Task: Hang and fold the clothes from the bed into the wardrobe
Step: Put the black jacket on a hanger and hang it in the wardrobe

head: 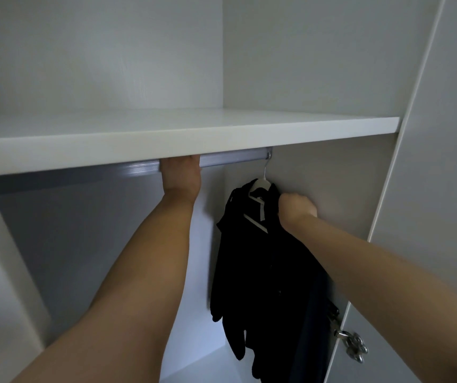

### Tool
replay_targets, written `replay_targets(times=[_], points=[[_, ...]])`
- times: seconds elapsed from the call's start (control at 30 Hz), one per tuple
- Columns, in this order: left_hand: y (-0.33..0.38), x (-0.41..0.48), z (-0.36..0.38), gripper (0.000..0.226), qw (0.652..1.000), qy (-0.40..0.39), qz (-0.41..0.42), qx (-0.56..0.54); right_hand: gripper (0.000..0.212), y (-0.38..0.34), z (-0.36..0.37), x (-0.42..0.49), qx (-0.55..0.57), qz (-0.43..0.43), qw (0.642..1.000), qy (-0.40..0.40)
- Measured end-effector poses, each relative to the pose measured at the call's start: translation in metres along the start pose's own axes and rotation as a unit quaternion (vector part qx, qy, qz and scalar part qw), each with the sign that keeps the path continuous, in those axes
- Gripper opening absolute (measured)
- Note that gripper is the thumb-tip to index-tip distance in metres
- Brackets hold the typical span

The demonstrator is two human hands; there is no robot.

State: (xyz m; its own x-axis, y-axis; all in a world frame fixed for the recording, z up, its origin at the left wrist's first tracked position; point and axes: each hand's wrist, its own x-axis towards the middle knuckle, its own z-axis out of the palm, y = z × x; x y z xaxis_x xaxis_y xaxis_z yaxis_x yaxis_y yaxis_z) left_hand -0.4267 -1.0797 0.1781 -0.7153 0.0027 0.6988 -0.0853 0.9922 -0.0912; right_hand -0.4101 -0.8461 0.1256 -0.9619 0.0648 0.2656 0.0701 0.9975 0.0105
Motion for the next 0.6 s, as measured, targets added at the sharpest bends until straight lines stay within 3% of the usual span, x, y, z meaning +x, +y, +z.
replay_targets(times=[0.17, 0.37, 0.5, 0.6], points=[[0.002, -0.001, 0.002, 0.025, 1.0, 0.0, -0.003, -0.007, 0.033, 0.004, 0.009, -0.007, 0.035, -0.002, 0.999, 0.016], [0.017, -0.001, -0.003, 0.038, 0.997, -0.022, -0.067, -0.021, 0.042, 0.012, 0.015, -0.018, 0.112, 0.037, 0.991, -0.057], [0.023, -0.015, 0.001, 0.043, 0.999, -0.001, -0.046, 0.004, 0.039, 0.02, 0.019, -0.024, 0.171, 0.06, 0.98, -0.085], [0.03, -0.025, 0.001, 0.062, 0.999, -0.002, -0.031, -0.02, 0.042, 0.022, 0.022, -0.029, 0.224, 0.08, 0.967, -0.095]])
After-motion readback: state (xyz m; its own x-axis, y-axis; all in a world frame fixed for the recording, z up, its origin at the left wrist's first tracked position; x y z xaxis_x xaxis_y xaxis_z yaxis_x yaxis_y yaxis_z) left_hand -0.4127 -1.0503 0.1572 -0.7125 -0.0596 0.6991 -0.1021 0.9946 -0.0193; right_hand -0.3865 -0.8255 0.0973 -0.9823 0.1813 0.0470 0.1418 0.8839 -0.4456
